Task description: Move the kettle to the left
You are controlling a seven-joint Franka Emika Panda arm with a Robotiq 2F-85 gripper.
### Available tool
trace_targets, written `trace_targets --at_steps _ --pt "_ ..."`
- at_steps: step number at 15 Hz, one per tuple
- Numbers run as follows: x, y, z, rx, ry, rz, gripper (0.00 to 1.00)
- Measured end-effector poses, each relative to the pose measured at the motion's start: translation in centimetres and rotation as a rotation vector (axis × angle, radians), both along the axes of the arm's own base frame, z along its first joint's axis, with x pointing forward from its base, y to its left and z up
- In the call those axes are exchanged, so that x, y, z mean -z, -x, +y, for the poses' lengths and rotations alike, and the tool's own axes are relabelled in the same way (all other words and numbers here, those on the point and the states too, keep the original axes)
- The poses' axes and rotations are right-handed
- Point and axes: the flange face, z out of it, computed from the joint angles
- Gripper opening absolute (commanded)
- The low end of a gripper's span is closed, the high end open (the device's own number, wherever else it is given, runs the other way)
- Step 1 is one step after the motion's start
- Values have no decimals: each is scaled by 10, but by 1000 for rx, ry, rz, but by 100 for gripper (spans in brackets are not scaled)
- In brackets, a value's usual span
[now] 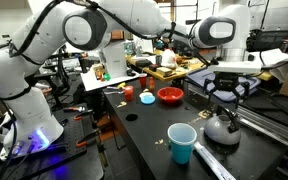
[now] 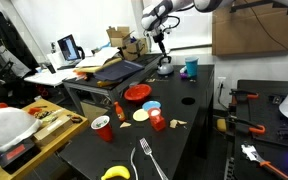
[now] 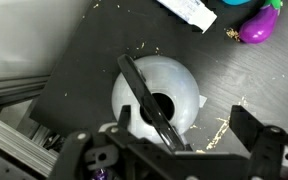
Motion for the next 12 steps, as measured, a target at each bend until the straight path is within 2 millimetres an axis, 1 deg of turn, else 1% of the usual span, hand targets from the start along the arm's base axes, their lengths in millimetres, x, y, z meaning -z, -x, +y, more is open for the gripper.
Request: trace_targets --at_steps 5,12 --pt "6 -3 6 -68 -29 38 100" --pt "26 -8 8 -113 -38 63 100"
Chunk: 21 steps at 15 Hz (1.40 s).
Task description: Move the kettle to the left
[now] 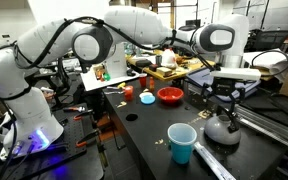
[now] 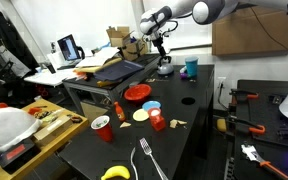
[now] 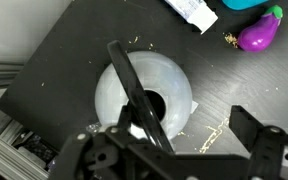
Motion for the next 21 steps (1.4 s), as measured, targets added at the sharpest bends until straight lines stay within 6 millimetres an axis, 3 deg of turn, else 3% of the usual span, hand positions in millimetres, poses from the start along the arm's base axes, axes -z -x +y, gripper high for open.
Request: trace_targets --at_steps 3,4,5,7,16,21 --pt "6 -1 1 -2 2 5 100" --pt "8 -1 2 -3 -1 11 94" --pt "10 -1 2 -4 -3 17 72" --pt "12 0 4 -16 -12 32 68" --pt "8 2 7 -33 -25 57 2" --pt "3 1 7 -33 -21 52 5"
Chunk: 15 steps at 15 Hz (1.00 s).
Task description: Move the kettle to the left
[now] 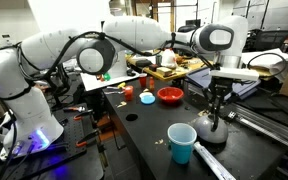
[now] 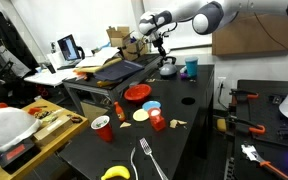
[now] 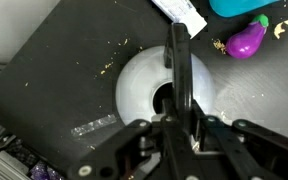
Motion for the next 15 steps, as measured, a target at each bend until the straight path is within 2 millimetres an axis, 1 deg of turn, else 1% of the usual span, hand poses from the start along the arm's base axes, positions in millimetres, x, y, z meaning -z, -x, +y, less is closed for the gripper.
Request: trace_targets --at_steps 2,4,12,15 --pt "-6 0 0 1 2 -5 5" --pt "-19 0 0 4 4 -8 5" --pt "-104 12 1 31 7 -20 5" --pt "-133 16 3 36 10 -30 5"
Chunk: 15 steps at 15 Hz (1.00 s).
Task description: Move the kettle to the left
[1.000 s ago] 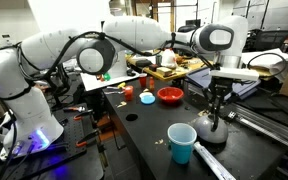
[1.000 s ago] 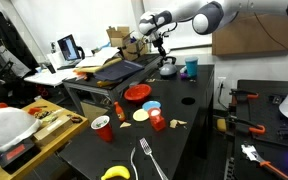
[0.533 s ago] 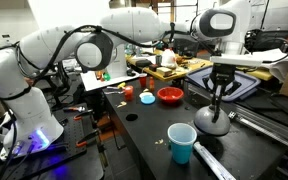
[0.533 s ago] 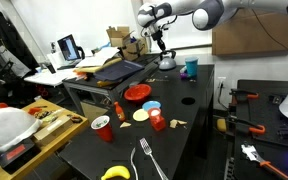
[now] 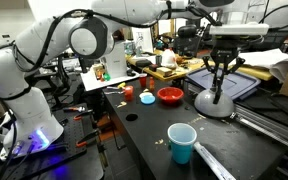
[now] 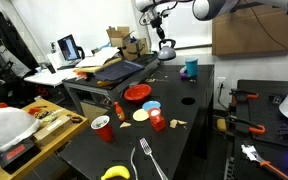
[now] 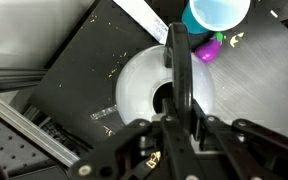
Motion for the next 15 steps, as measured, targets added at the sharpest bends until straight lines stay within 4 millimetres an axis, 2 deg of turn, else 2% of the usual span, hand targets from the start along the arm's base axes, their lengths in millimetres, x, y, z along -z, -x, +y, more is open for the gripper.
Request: trace_targets --at_steps 5,15 --pt "-41 8 3 7 7 -20 5" --pt "-109 25 15 20 11 -41 5"
